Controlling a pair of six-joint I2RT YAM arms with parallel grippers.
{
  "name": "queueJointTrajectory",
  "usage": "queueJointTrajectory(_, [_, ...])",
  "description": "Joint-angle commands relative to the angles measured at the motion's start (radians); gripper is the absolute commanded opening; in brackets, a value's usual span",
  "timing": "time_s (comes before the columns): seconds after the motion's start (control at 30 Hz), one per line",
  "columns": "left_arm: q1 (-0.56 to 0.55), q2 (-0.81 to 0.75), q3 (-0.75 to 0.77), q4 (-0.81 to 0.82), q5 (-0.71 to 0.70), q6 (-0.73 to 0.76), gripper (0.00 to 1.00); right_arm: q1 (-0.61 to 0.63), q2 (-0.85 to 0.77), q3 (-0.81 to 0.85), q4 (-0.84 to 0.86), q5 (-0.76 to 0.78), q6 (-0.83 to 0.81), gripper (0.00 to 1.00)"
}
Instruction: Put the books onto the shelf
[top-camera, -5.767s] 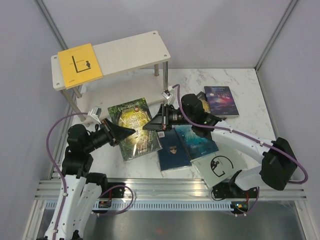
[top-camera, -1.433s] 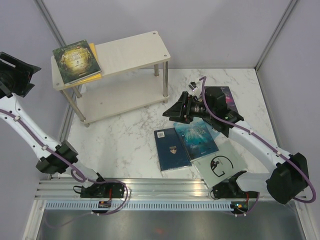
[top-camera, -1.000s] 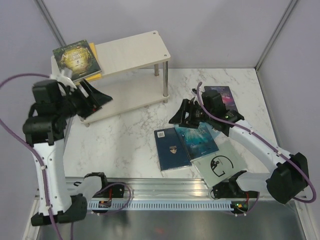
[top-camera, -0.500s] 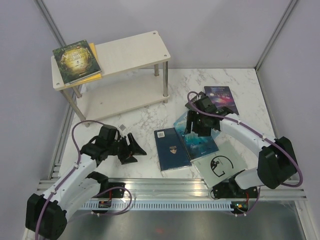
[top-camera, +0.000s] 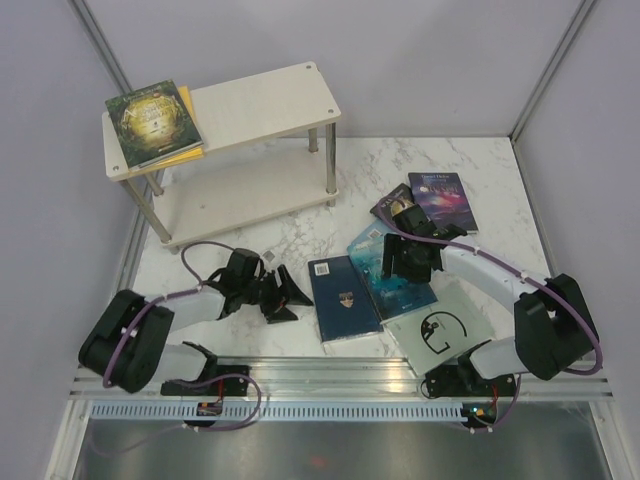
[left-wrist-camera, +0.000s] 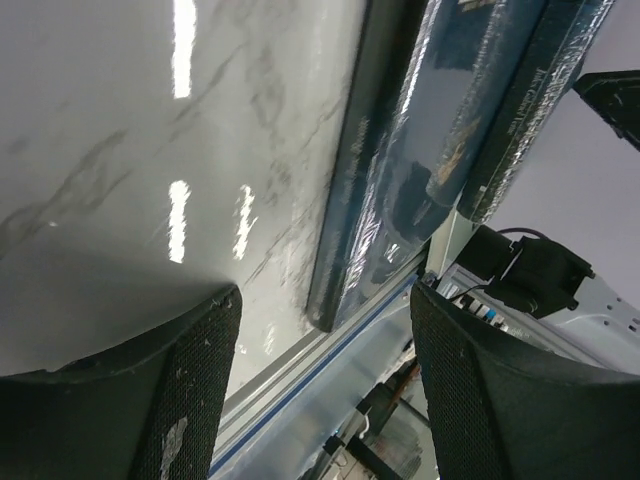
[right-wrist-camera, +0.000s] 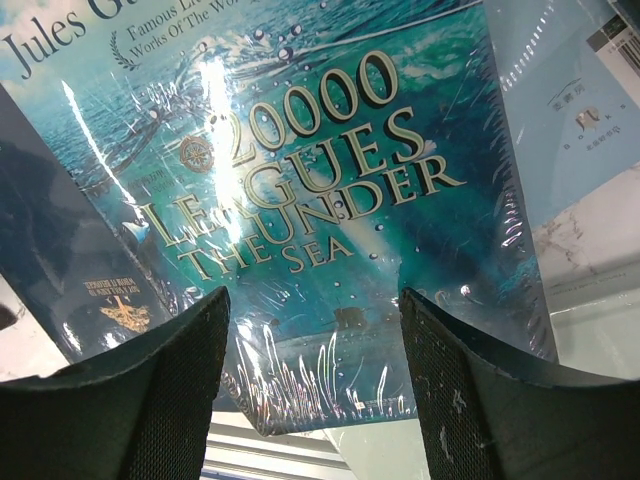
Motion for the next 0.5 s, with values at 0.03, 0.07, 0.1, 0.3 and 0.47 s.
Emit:
queueJointTrajectory(0.03, [-0.085, 0.216, 0.048, 0.195, -0.12, -0.014, 0.73, 0.0, 0.096, -0.145, 0.048, -0.086, 0.004, 0.73])
queueJointTrajectory(0.07, [-0.105, 0.277, 0.063, 0.208, -0.135, -0.019, 0.73, 0.0, 0.101, -0.15, 0.049, -0.088, 0.001, 0.73])
queueJointTrajectory(0.1, [-0.149, 0.313, 0.098, 0.222, -0.143, -0.031, 0.73, -0.002, 0.104, -0.151, 0.051, -0.092, -0.002, 0.73])
queueJointTrajectory(0.3, [-0.278, 0.508, 0.181, 0.392, -0.122, -0.126, 0.72, -0.002, 0.116, -0.157, 0.055, -0.115, -0.014, 0.72])
queueJointTrajectory(0.47, [-0.284, 0.471, 0.166, 0.455, -0.134, -0.162, 0.48, 0.0, 0.115, -0.156, 0.054, -0.13, -0.02, 0.71])
